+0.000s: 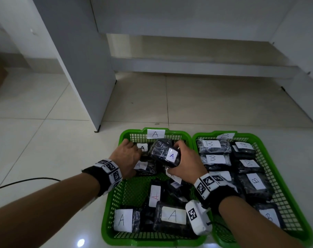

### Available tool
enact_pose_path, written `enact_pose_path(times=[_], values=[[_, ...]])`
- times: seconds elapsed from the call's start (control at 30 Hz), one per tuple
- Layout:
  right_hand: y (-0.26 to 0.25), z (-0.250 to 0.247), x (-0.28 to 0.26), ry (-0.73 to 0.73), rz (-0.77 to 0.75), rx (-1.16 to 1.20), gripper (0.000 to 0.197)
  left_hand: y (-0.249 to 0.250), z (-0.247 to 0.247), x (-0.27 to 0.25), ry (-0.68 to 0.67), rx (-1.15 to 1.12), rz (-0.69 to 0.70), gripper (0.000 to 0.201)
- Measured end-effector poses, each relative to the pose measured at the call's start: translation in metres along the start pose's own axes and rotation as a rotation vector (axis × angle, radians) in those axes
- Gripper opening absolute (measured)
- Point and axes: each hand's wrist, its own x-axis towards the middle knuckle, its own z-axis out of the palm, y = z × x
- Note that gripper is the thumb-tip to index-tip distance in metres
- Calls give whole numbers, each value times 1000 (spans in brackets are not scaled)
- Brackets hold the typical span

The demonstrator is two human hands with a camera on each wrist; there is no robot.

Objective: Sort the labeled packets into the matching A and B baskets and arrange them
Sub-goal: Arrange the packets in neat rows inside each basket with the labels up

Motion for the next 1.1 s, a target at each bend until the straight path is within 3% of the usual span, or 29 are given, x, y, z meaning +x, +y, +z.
enact_pose_path(times=[0.2, 0.4, 0.6, 0.77, 0.87, 1.1], values=[[-6, -1, -1, -6, -61, -67, 65, 1, 3, -1, -1, -70, -69, 56], [-9, -3, -2, 6, -73, -84, 69, -6, 6, -2, 18, -120, -98, 78], [-9, -5, -3, -49, -81, -26, 70, -10, 4, -10, 88, -193, -90, 85], [-8, -7, 3, 76, -86, -2, 59, -25, -5, -19, 300, -436, -144, 69], [-12, -9, 11, 113, -119, -82, 66, -38, -4, -19, 425, -614, -180, 65], [-29, 1, 28, 41, -172, -98, 53, -43, -1, -15, 461, -825, 35, 80]])
